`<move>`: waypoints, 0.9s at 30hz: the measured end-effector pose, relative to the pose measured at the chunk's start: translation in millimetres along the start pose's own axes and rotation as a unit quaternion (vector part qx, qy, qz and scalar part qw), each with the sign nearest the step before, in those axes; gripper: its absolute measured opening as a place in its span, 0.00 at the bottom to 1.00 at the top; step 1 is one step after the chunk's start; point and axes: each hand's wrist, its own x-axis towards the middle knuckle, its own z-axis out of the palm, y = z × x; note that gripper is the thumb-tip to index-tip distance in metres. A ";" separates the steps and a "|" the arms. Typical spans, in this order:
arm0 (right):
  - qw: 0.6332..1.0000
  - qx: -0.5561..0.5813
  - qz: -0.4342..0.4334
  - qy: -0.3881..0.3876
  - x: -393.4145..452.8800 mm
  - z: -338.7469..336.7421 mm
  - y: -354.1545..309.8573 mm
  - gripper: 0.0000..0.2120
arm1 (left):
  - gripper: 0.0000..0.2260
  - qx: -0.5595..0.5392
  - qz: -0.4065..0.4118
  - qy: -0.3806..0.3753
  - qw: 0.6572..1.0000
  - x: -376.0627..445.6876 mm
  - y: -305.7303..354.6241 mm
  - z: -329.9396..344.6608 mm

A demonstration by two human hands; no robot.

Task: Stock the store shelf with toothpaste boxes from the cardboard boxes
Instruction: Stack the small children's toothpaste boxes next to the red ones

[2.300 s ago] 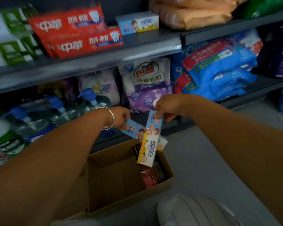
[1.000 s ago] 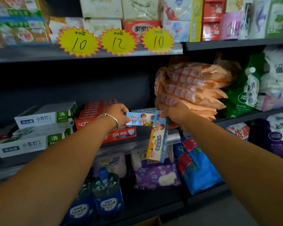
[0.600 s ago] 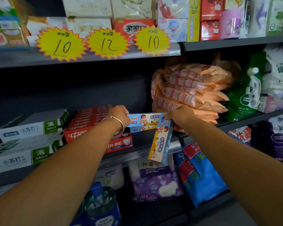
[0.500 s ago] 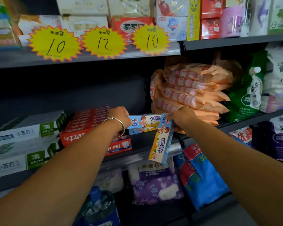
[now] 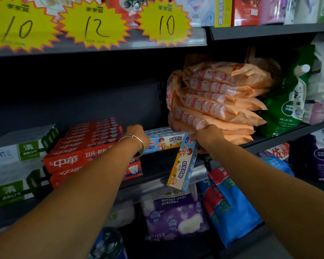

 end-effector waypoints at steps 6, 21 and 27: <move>1.000 0.003 0.011 0.000 7.5 6.4 5.5 0.10 | 0.13 0.019 -0.012 -0.015 1.000 7.6 -2.2 11.4; 0.999 0.017 0.027 -0.006 17.2 16.7 6.2 0.11 | 0.17 0.008 -0.044 -0.036 0.998 12.6 -9.7 23.3; 0.999 0.017 0.030 -0.005 18.2 19.4 5.9 0.09 | 0.20 0.022 -0.044 -0.049 0.998 13.3 -11.9 25.7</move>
